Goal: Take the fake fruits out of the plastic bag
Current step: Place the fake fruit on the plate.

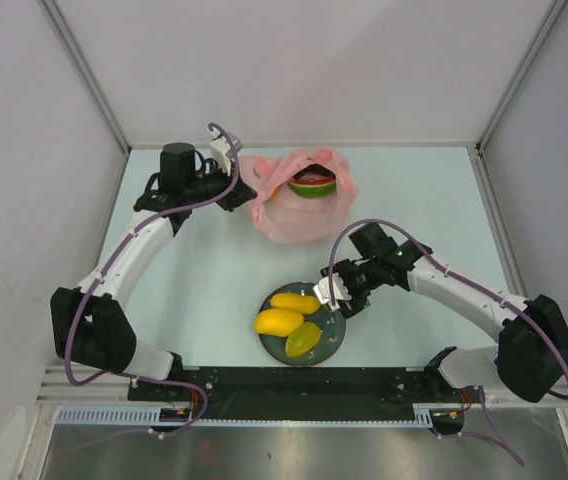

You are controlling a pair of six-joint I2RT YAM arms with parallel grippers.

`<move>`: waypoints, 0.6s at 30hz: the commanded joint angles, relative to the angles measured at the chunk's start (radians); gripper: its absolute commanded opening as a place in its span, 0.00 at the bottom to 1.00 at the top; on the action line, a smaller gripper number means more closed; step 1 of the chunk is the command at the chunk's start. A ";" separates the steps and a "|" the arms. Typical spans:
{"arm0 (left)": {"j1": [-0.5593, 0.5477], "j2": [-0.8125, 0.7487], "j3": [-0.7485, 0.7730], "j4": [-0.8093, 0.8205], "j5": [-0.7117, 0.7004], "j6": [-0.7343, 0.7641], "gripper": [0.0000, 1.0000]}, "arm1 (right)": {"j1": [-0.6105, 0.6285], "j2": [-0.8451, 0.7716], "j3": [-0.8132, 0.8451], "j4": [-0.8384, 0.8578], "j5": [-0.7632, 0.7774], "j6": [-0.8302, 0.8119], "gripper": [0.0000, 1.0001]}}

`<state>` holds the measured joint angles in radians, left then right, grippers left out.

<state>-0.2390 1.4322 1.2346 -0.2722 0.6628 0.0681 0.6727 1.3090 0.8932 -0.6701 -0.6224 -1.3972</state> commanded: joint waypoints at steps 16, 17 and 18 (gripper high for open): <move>-0.005 -0.070 -0.030 -0.004 0.008 0.015 0.00 | 0.059 0.125 0.001 0.001 -0.036 -0.184 0.31; -0.005 -0.072 -0.030 -0.004 0.006 0.015 0.00 | 0.062 0.130 0.000 0.006 -0.033 -0.186 0.32; -0.005 -0.073 -0.032 -0.002 0.006 0.016 0.00 | 0.064 0.140 0.001 0.018 -0.030 -0.186 0.33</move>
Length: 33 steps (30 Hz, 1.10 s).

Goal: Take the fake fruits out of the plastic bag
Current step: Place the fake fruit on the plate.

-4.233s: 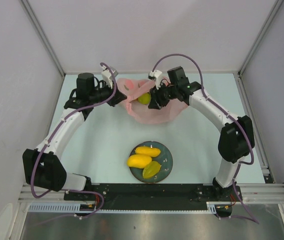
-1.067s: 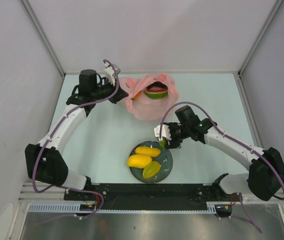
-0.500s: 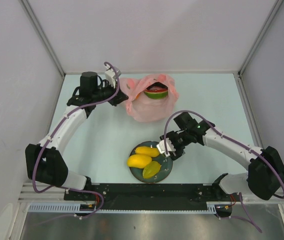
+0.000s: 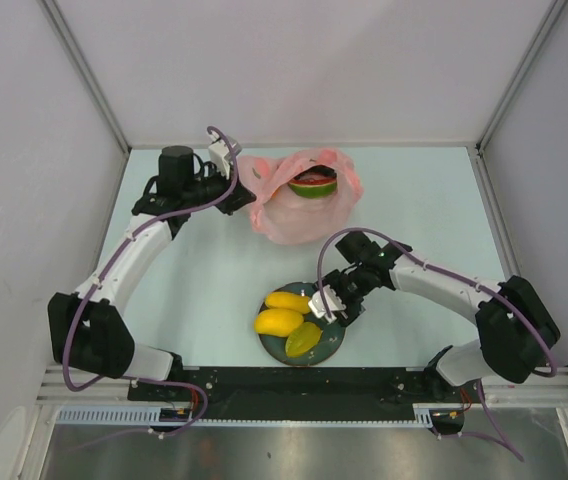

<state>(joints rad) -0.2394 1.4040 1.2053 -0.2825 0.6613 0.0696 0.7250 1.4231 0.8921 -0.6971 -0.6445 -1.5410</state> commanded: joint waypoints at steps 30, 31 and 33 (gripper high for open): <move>-0.005 -0.007 -0.006 0.037 0.034 -0.008 0.00 | -0.052 -0.104 -0.030 0.047 -0.012 -0.165 0.84; -0.006 -0.008 -0.004 0.037 0.032 -0.008 0.00 | -0.059 -0.121 -0.030 0.047 -0.012 -0.156 0.84; -0.005 -0.007 -0.004 0.037 0.034 -0.010 0.00 | -0.070 -0.135 -0.030 0.035 -0.012 -0.151 0.82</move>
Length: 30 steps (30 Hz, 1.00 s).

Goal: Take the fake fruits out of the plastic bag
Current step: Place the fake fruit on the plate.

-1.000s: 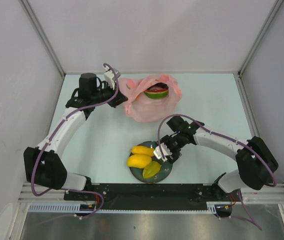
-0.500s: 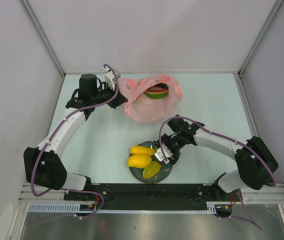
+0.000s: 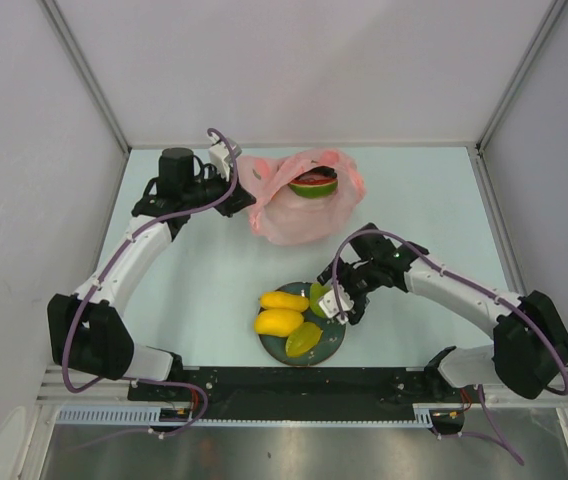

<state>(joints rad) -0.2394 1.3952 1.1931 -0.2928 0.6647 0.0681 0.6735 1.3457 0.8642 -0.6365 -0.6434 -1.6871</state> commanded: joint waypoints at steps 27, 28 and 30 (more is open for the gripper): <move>-0.005 0.008 0.017 0.050 0.029 -0.010 0.00 | -0.064 0.049 0.062 0.104 0.088 0.254 0.51; -0.005 0.010 0.019 0.050 0.029 -0.010 0.00 | -0.092 0.047 0.071 0.127 0.094 0.286 0.51; -0.005 0.007 0.020 0.052 0.030 -0.010 0.00 | -0.112 0.053 0.111 0.162 0.096 0.346 0.51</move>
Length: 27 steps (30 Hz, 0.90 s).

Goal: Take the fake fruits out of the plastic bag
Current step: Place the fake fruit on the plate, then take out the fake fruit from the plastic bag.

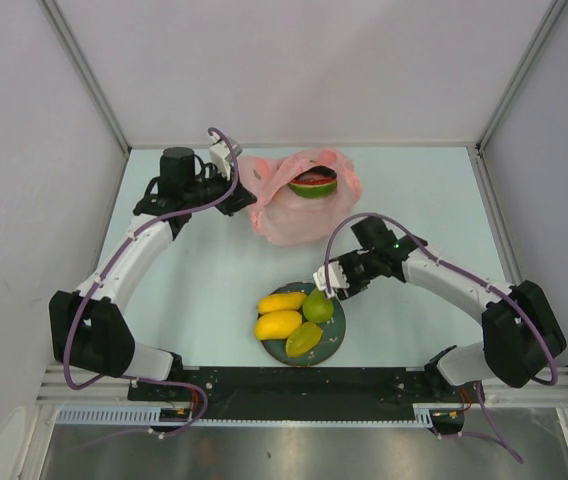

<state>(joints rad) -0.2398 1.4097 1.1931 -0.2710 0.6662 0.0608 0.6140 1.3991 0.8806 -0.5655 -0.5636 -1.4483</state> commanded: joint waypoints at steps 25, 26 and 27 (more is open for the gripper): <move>-0.006 0.006 0.132 0.001 0.019 0.056 0.00 | -0.155 0.504 0.511 0.279 0.286 0.750 0.34; -0.004 0.005 0.131 0.001 0.021 0.056 0.00 | -0.145 0.485 0.473 0.257 0.275 0.782 0.33; -0.004 0.005 0.131 0.001 0.022 0.057 0.00 | -0.129 0.462 0.451 0.219 0.265 0.799 0.31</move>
<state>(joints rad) -0.2401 1.4139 1.2869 -0.2993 0.6659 0.0978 0.4419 1.9842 1.4174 -0.1913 -0.2932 -0.7116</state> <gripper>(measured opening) 0.003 0.335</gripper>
